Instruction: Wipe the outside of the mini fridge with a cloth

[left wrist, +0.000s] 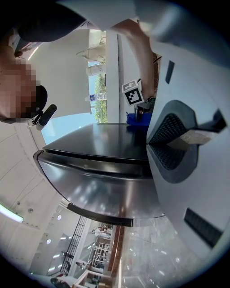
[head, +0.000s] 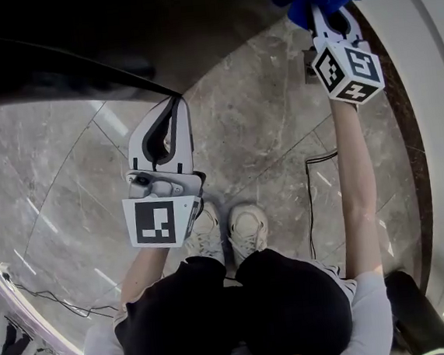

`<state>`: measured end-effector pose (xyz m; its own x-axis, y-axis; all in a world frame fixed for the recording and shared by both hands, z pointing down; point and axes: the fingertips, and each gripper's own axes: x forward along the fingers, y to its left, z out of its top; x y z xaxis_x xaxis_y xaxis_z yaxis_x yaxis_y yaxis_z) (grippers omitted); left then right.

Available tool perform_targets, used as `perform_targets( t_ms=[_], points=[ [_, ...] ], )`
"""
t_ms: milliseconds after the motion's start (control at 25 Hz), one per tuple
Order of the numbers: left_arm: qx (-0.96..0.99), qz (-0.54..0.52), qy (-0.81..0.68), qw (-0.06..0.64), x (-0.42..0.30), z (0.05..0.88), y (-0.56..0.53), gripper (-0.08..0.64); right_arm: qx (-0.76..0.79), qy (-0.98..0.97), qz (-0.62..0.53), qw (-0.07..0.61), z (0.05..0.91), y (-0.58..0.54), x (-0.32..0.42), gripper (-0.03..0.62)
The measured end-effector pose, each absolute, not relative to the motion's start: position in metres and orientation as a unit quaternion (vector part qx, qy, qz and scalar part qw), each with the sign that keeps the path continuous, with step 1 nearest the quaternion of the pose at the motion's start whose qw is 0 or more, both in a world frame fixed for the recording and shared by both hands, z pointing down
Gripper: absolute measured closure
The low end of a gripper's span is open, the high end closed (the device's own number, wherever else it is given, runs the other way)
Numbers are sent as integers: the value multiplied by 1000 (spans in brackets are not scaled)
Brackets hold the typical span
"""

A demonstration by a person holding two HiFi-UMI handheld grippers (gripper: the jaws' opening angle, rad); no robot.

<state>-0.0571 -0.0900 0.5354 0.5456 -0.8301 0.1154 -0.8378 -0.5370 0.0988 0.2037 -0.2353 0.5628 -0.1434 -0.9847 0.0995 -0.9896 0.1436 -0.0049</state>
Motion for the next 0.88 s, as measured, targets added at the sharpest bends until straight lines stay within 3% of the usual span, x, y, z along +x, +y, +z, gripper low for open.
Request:
perform_targets(
  t_ms=[600, 880],
  points=[
    [878, 35, -472, 69, -53, 536, -88, 555, 697, -715, 35, 35, 558, -261, 253, 517],
    [878, 37, -474, 59, -59, 537, -88, 555, 667, -740, 72, -42, 556, -212, 221, 517]
  ],
)
